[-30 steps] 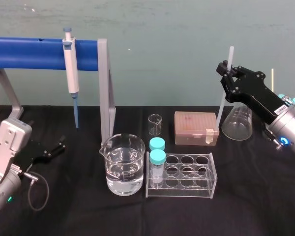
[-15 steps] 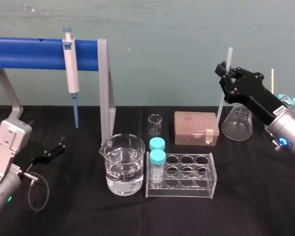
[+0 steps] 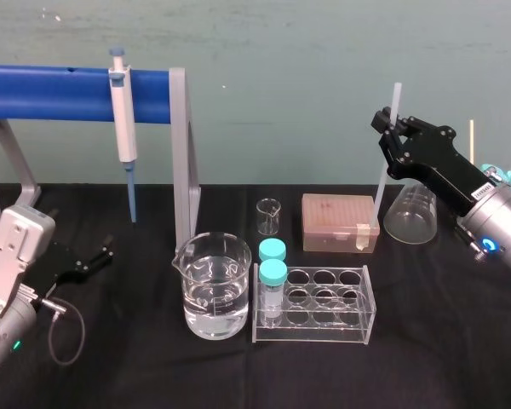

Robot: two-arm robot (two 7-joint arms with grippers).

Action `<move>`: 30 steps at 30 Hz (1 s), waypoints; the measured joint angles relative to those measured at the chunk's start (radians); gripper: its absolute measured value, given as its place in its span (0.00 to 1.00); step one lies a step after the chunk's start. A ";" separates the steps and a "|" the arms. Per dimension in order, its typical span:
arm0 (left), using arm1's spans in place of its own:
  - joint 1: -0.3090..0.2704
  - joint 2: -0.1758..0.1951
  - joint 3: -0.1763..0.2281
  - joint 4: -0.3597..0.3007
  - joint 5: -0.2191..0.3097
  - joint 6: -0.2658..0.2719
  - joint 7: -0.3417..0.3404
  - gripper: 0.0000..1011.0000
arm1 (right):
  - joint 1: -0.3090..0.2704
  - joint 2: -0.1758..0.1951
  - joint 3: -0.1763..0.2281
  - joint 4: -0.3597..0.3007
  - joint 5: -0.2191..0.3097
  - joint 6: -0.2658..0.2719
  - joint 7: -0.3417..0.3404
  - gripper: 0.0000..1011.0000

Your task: Pick up the stirring rod with one hand, then place it down.

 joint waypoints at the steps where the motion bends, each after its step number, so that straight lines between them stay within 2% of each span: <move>1: 0.000 0.000 0.000 0.000 0.000 0.000 0.000 0.99 | 0.001 0.000 0.000 0.000 0.000 0.001 0.000 0.07; 30: 0.000 0.000 0.000 0.000 0.000 0.000 0.000 0.99 | 0.005 -0.001 -0.004 0.006 0.001 0.005 0.000 0.07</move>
